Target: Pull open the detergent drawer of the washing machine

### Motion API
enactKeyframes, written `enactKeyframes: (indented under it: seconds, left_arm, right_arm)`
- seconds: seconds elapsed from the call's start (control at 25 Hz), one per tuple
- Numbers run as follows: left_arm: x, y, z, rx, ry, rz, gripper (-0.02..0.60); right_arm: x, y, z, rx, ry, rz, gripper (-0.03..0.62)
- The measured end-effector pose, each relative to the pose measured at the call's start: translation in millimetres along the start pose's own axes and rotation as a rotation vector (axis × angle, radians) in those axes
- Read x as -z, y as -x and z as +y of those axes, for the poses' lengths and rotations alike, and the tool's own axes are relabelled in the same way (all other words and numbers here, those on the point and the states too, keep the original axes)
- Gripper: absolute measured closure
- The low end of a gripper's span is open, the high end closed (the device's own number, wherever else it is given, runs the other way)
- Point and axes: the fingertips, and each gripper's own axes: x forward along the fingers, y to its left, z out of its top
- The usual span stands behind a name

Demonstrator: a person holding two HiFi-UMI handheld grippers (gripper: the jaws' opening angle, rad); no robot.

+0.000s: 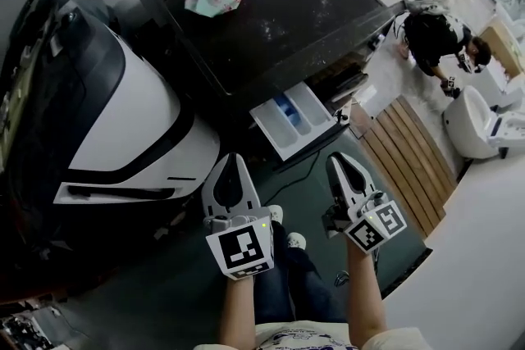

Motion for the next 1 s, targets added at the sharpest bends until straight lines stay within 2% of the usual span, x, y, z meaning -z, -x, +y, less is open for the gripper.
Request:
enactKeyframes:
  seconds: [0.12, 0.2, 0.44, 0.64, 1.0]
  left_arm:
    - [-17, 8, 5, -0.004, 0.010, -0.019, 0.568]
    - [-31, 13, 10, -0.007, 0.016, -0.036, 0.568]
    - [-75, 30, 20, -0.005, 0.045, -0.117, 0.568]
    - [-108, 44, 29, 0.006, 0.047, -0.154, 0.568]
    - [-154, 72, 48, -0.013, 0.043, -0.225, 0.568]
  right_arm:
    - [-27, -7, 17, 0.061, 0.175, 0.021, 0.580]
    - [-43, -11, 29, 0.093, 0.278, 0.033, 0.580]
    - [-82, -23, 66, 0.167, 0.460, 0.047, 0.579]
    - [-111, -27, 92, 0.209, 0.494, 0.015, 0.580]
    - [-158, -25, 138, 0.218, 0.574, -0.062, 0.580]
